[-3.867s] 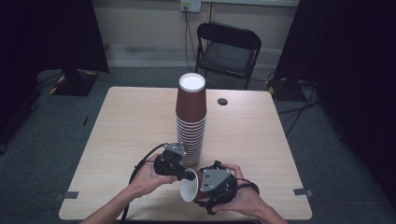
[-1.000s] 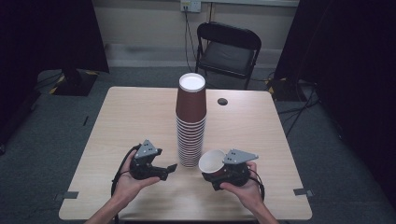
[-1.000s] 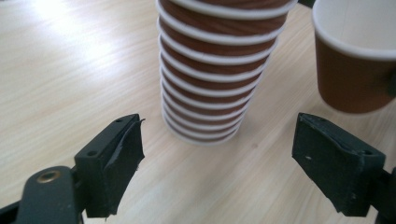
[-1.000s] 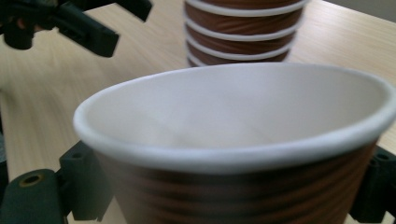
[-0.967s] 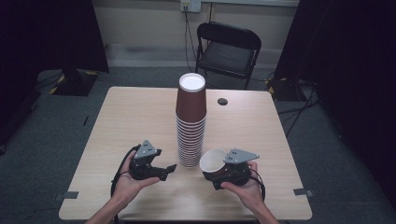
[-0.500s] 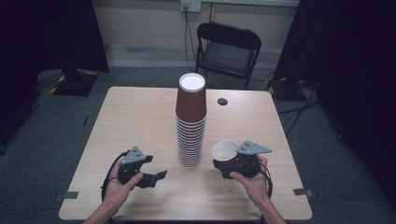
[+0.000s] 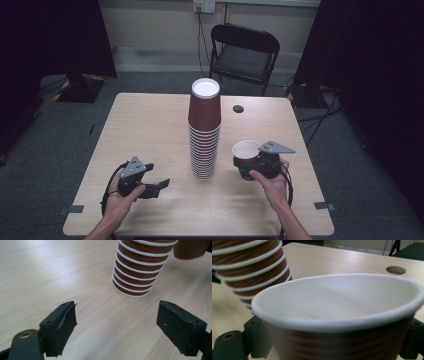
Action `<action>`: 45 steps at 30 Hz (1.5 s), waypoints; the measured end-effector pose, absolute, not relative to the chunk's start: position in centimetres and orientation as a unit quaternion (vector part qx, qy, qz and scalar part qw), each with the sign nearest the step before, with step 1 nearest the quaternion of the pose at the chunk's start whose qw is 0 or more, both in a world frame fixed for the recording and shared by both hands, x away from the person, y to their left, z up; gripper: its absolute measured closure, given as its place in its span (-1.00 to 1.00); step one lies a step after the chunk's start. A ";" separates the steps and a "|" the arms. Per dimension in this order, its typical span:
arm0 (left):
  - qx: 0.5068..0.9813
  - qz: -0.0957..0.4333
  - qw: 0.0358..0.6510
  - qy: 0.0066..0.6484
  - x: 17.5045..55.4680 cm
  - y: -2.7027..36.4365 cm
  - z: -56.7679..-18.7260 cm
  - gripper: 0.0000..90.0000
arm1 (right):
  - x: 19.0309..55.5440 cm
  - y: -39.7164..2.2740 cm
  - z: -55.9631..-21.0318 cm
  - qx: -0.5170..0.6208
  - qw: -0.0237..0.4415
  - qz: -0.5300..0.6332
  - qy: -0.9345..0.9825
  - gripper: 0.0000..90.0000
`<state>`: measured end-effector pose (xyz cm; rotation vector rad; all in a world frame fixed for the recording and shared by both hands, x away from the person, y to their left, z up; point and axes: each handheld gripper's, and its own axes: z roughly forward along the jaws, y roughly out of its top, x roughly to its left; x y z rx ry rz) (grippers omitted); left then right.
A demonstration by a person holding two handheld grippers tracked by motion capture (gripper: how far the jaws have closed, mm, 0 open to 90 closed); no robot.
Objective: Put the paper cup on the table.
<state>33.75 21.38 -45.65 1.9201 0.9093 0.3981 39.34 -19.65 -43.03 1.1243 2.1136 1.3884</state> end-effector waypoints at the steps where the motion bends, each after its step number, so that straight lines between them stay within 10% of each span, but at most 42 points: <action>1: 0.783 0.165 0.471 0.371 33.7 21.4 -45.7 -0.65 | 39.6 -19.7 -42.9 0.402 0.190 0.494 0.747 -0.78; 45: 0.794 0.164 0.452 0.373 33.6 21.4 -46.3 -0.62 | 48.5 -16.6 -46.3 0.465 0.223 0.480 0.710 -0.78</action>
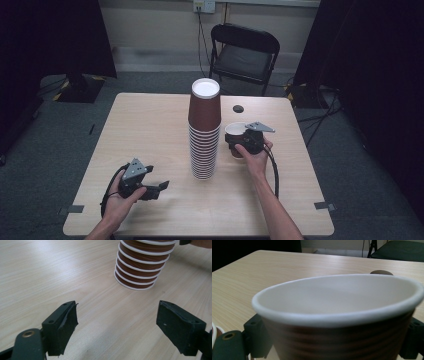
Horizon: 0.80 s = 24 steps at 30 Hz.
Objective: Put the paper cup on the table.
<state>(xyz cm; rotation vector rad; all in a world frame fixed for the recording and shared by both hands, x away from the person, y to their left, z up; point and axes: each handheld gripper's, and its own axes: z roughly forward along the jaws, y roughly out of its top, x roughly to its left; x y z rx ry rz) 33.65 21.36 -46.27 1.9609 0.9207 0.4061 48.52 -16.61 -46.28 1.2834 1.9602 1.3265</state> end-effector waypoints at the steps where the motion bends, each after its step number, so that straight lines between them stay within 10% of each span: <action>1: 0.794 0.165 0.452 0.373 33.7 21.4 -46.3 -0.62 | 48.5 -16.5 -46.3 0.464 0.224 0.481 0.709 -0.78; 24: 0.792 0.164 0.453 0.375 33.6 21.3 -46.2 -0.62 | 45.0 -18.3 -47.1 0.448 0.214 0.462 0.735 -0.77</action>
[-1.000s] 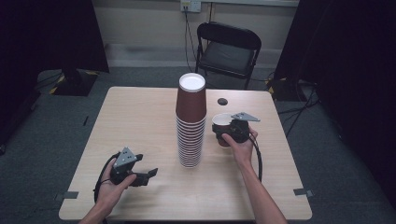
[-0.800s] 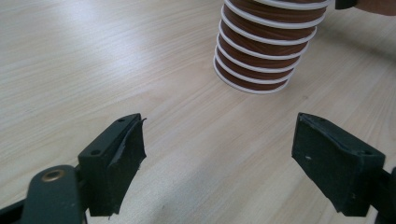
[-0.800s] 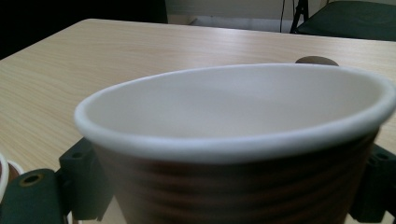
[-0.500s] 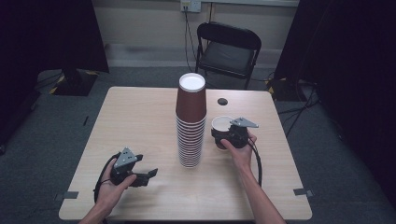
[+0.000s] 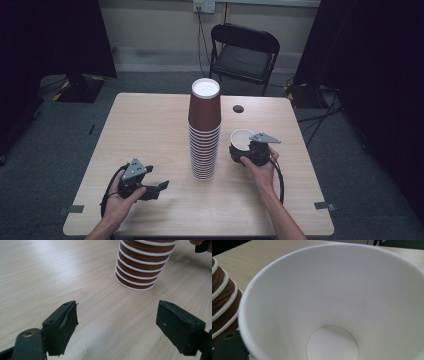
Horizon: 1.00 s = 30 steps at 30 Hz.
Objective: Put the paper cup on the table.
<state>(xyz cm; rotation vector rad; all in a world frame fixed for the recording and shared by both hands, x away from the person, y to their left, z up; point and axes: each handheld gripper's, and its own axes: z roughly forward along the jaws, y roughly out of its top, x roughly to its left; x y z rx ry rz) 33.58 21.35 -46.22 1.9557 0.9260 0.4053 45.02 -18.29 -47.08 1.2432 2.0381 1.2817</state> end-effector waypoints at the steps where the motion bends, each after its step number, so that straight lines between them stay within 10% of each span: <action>1: 0.792 0.162 0.453 0.375 33.6 21.3 -46.2 -0.62 | 45.0 -18.3 -47.1 0.448 0.209 0.462 0.736 -0.77; 30: 0.788 0.165 0.453 0.382 33.9 21.5 -46.3 -0.61 | 42.6 -20.8 -47.6 0.458 0.181 0.429 0.757 -0.71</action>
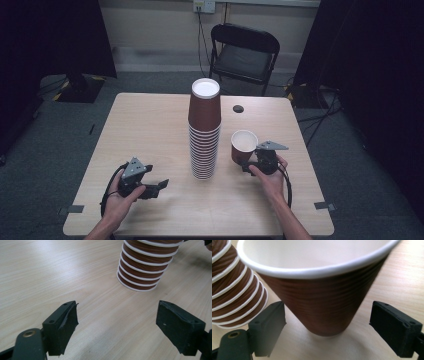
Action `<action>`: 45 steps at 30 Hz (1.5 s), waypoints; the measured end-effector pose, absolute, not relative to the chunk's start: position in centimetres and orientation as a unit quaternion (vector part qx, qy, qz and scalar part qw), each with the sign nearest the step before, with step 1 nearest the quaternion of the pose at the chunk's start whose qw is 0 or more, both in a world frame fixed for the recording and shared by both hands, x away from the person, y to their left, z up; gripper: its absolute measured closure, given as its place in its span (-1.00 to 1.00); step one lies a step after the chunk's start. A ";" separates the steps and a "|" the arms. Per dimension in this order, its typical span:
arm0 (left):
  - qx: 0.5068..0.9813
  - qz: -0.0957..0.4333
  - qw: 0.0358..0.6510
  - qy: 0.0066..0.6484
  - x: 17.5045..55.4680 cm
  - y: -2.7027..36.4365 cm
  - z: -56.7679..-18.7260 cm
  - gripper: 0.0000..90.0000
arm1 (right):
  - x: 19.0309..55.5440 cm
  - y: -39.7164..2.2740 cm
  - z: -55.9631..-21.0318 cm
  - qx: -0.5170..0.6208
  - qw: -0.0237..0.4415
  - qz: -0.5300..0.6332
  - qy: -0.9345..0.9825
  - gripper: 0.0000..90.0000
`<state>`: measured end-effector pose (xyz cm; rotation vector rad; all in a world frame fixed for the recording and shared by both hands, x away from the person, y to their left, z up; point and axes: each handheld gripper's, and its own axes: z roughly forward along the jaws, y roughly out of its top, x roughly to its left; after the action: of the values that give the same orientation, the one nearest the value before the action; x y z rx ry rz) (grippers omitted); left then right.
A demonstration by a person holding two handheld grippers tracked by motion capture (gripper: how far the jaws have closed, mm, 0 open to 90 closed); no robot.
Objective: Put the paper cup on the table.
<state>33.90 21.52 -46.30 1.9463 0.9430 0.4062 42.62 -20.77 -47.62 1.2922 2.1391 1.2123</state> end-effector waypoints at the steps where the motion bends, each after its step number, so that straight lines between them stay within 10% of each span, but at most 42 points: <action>1: 0.788 0.165 0.454 0.382 33.9 21.5 -46.3 -0.61 | 42.5 -20.9 -47.5 0.458 0.180 0.430 0.757 -0.71; 45: 0.772 0.200 0.441 0.411 33.0 23.1 -45.3 -0.61 | 31.4 -26.2 -44.7 0.479 0.179 0.435 0.741 -0.64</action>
<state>33.01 23.14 -45.30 1.9173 1.0195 0.4966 31.38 -26.20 -44.71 1.3556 2.0939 1.2306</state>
